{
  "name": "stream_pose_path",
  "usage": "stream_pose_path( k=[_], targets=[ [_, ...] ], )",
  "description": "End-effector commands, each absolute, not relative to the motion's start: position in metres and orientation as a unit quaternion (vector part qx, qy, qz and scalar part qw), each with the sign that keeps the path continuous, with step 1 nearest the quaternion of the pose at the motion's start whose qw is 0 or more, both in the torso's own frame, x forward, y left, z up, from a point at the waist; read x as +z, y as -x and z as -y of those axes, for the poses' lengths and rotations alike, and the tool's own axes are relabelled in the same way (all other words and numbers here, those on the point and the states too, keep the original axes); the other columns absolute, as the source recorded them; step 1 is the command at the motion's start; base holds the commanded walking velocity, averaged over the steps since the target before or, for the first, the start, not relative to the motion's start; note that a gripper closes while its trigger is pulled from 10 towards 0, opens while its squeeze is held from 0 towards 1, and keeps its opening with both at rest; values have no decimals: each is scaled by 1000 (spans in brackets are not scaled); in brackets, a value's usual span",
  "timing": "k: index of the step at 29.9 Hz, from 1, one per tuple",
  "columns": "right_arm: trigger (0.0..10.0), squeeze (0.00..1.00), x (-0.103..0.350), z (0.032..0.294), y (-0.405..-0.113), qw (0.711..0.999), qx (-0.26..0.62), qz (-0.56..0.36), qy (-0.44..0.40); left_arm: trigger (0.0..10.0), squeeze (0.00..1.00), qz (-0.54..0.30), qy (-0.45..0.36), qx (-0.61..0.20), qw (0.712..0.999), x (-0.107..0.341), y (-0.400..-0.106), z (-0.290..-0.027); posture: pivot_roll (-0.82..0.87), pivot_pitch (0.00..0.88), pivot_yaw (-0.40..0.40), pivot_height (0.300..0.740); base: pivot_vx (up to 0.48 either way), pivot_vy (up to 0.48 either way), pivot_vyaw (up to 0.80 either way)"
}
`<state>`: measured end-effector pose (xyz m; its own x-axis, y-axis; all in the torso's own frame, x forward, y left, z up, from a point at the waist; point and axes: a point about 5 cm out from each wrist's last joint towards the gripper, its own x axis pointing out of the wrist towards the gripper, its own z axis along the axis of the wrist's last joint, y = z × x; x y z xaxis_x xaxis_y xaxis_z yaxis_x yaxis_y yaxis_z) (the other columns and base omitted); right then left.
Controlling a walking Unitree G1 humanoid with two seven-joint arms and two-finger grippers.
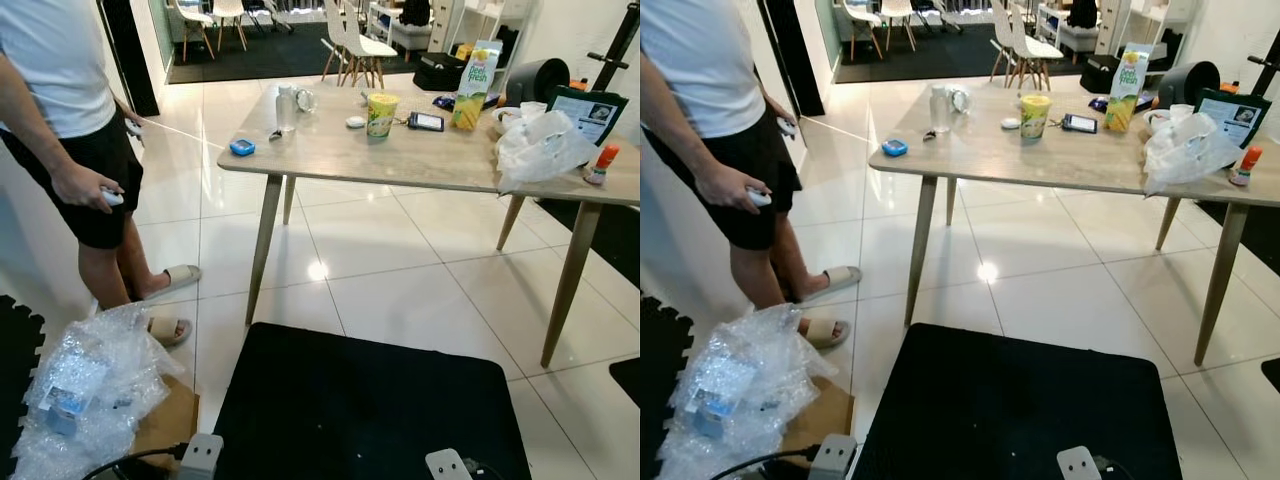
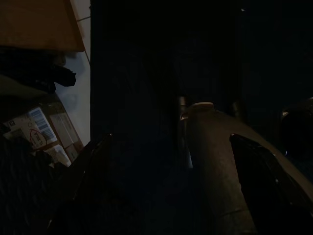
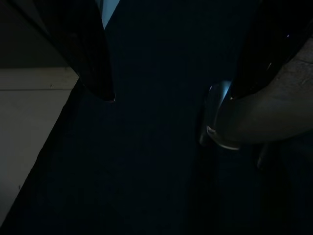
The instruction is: Restocking fridge
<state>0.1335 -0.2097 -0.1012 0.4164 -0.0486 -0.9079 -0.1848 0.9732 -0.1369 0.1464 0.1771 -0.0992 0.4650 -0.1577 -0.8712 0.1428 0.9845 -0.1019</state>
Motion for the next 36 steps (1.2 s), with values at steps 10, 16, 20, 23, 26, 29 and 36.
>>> stream_pose_path(
  k=[10, 16, 20, 23, 26, 29, 36],
  targets=[
    [10000, 0, -102, 208, -133, 835, 38, -540, 102, 10000, 0, -516, 2, -93, 851, -100, -144, -177, 30, 0, 12, 740, 337, 0, 0],
    [10000, 0, -101, 208, -134, 836, 37, -539, 100, 10000, 0, -515, 2, -94, 852, -100, -145, -177, 30, 0, 12, 740, 361, 0, 0],
    [10000, 0, -101, 208, -134, 836, 37, -538, 99, 10000, 0, -515, 2, -95, 852, -100, -145, -176, 30, 0, 12, 740, 364, 0, 0],
    [10000, 0, -101, 208, -134, 836, 37, -538, 100, 10000, 0, -515, 2, -95, 852, -100, -145, -176, 30, 0, 12, 740, 364, 0, 0],
    [10000, 0, -101, 209, -134, 835, 34, -540, 102, 10000, 0, -516, 3, -95, 851, -100, -145, -176, 30, 0, 11, 740, 363, 0, 0],
    [10000, 0, -101, 209, -134, 834, 30, -541, 100, 10000, 0, -517, 3, -96, 851, -100, -145, -175, 29, 0, 10, 740, 363, 0, 0],
    [10000, 0, -101, 211, -135, 834, 28, -541, 101, 10000, 0, -517, 4, -96, 850, -100, -144, -174, 26, 0, 7, 740, 363, 0, 0]
  ],
)
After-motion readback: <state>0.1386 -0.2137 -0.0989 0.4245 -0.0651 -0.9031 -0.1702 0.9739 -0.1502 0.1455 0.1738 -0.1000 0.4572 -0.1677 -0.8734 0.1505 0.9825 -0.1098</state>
